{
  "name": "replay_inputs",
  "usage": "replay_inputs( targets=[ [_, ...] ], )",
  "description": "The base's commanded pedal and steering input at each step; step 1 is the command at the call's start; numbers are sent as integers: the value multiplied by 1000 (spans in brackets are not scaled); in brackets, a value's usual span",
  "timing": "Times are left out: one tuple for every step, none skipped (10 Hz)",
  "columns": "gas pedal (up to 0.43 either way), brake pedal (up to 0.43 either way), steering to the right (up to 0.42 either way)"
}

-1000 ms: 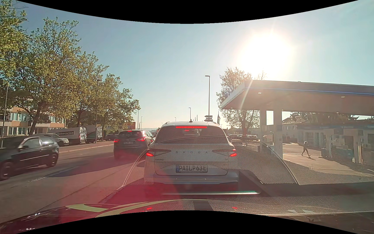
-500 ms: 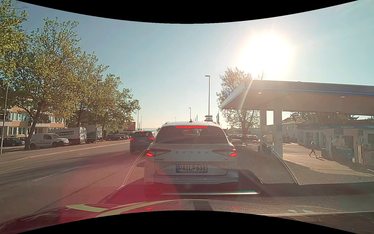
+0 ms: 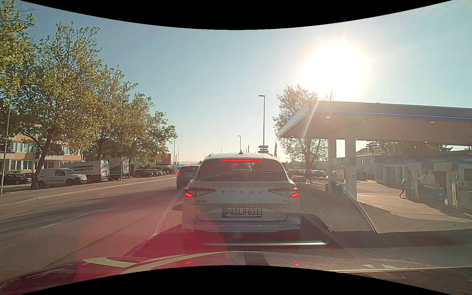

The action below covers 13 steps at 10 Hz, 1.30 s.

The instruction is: Follow the waypoints while adhering to traffic rules and regulations

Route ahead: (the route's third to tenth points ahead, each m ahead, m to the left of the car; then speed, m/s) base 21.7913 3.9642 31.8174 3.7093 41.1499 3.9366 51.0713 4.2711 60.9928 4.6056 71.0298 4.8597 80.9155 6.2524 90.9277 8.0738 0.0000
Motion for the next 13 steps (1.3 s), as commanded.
replay_inputs(
  targets=[
    [0, 250, -8],
    [0, 250, -7],
    [0, 244, -7],
    [0, 244, -7],
    [0, 244, -7],
    [0, 250, -7],
    [0, 244, -8],
    [0, 250, -7],
    [0, 244, -8],
    [0, 250, -8],
    [0, 250, -7],
    [0, 250, -7],
    [0, 250, -7]
  ],
)
